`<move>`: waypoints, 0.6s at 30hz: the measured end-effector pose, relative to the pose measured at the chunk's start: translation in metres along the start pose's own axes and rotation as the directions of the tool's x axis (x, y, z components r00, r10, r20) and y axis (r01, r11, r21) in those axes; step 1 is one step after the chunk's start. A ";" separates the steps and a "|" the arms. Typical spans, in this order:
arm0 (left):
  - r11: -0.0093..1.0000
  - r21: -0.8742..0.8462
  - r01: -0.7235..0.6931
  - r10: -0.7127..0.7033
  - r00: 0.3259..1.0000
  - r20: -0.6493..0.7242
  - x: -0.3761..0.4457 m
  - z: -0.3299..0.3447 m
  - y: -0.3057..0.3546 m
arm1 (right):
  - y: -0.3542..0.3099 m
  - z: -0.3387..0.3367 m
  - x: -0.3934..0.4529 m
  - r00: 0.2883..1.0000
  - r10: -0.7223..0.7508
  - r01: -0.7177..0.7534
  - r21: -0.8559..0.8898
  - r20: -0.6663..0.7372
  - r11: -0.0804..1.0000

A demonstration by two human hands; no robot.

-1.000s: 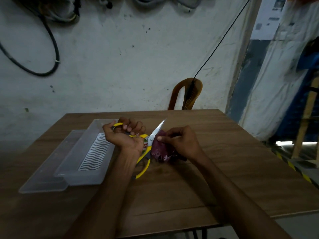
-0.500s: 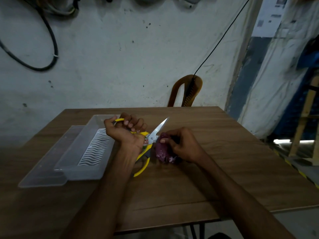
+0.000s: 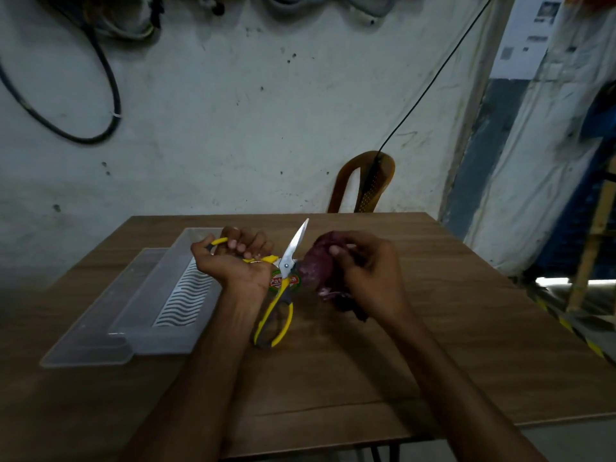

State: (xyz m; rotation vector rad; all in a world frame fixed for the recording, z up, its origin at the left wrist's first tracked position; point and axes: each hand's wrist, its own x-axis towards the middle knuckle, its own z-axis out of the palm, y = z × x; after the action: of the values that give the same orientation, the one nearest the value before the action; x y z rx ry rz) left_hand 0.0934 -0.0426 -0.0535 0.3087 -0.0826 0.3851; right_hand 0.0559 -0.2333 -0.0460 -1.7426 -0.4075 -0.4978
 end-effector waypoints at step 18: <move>0.999 -0.040 0.003 -0.006 0.997 -0.077 -0.002 -0.002 0.003 | 0.022 0.048 -0.025 0.924 -0.309 0.366 -0.286 0.226 0.886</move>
State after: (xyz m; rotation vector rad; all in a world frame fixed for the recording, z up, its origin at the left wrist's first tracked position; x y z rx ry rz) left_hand 0.0904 -0.0399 -0.0545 0.2547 -0.0137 0.3897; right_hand 0.0518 -0.1913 -0.0863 -2.0525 -0.8034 -0.6945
